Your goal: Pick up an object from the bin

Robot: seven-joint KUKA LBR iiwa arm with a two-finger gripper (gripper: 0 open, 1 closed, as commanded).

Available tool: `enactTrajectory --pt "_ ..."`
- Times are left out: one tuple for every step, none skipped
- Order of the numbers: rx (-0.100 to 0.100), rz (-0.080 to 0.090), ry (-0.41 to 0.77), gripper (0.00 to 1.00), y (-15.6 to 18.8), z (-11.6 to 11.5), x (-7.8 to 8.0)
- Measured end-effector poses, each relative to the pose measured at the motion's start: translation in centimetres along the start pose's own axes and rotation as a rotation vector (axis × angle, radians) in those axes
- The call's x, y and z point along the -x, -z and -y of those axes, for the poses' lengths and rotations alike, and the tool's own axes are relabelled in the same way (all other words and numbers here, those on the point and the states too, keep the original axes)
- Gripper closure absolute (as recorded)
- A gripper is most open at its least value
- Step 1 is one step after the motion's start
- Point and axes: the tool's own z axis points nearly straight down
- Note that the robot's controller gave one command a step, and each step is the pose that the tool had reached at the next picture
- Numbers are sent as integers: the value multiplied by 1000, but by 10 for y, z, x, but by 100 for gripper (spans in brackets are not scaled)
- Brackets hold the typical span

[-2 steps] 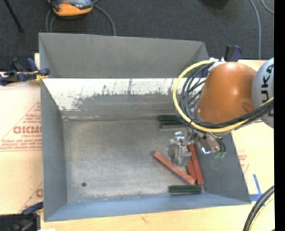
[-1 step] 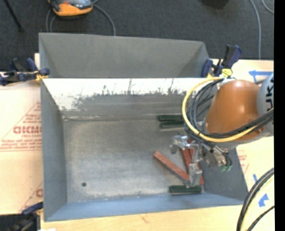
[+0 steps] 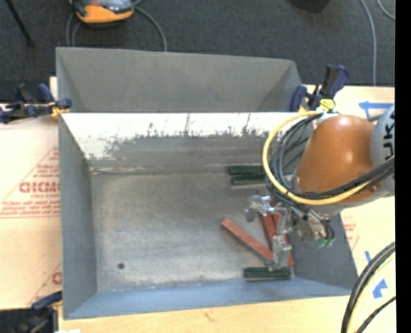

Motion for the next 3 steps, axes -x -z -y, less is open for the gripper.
enactTrajectory --pt "0 1 5 100 -88 18 32" --pt "0 1 5 100 -88 18 32" --pt "-3 10 2 100 -17 -1 31"
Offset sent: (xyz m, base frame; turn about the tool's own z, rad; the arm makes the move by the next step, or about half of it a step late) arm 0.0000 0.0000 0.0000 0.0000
